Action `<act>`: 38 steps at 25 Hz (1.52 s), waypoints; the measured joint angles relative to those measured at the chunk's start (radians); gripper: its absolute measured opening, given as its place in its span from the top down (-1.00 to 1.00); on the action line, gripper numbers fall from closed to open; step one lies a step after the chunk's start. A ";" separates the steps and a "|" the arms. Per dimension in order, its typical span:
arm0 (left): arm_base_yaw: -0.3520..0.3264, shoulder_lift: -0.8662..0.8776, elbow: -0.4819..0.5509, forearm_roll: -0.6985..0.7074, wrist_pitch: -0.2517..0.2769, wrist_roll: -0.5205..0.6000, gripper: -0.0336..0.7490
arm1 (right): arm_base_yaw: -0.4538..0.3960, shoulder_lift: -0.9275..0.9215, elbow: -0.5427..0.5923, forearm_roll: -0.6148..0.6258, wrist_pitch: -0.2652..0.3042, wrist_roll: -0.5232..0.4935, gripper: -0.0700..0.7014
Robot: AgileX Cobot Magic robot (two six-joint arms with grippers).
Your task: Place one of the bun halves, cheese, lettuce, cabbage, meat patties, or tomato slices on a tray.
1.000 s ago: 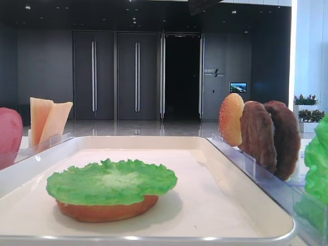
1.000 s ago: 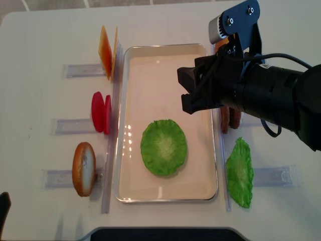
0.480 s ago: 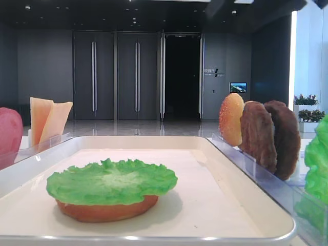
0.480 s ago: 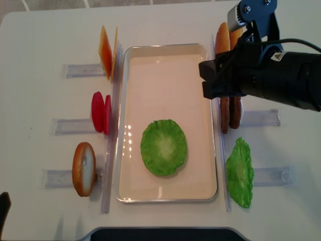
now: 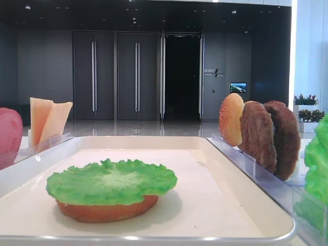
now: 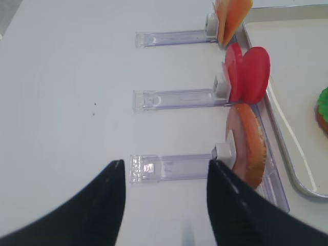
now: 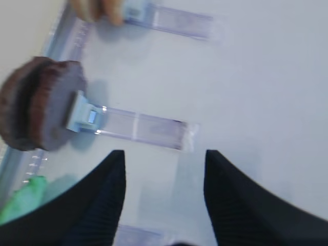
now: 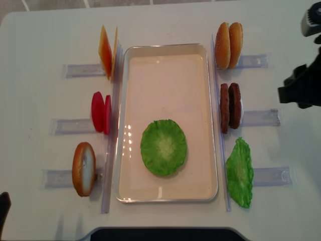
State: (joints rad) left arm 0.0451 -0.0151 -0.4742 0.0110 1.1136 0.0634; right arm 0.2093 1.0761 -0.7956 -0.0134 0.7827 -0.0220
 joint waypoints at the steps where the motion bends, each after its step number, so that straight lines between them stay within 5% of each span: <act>1: 0.000 0.000 0.000 0.000 0.000 0.000 -0.09 | -0.030 -0.027 0.000 -0.031 0.029 0.014 -0.13; 9: 0.000 0.000 0.000 0.000 0.000 -0.001 -0.08 | -0.171 -0.298 0.061 -0.107 0.083 0.041 -0.13; 26: 0.000 0.000 0.000 0.000 0.000 -0.001 -0.08 | -0.178 -0.888 0.273 -0.048 0.333 0.047 -0.13; 38: 0.000 0.000 0.000 0.000 0.000 -0.001 -0.08 | -0.178 -1.082 0.297 -0.043 0.349 0.051 -0.13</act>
State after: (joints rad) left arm 0.0451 -0.0151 -0.4742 0.0110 1.1136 0.0626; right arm 0.0314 -0.0061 -0.4986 -0.0560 1.1317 0.0295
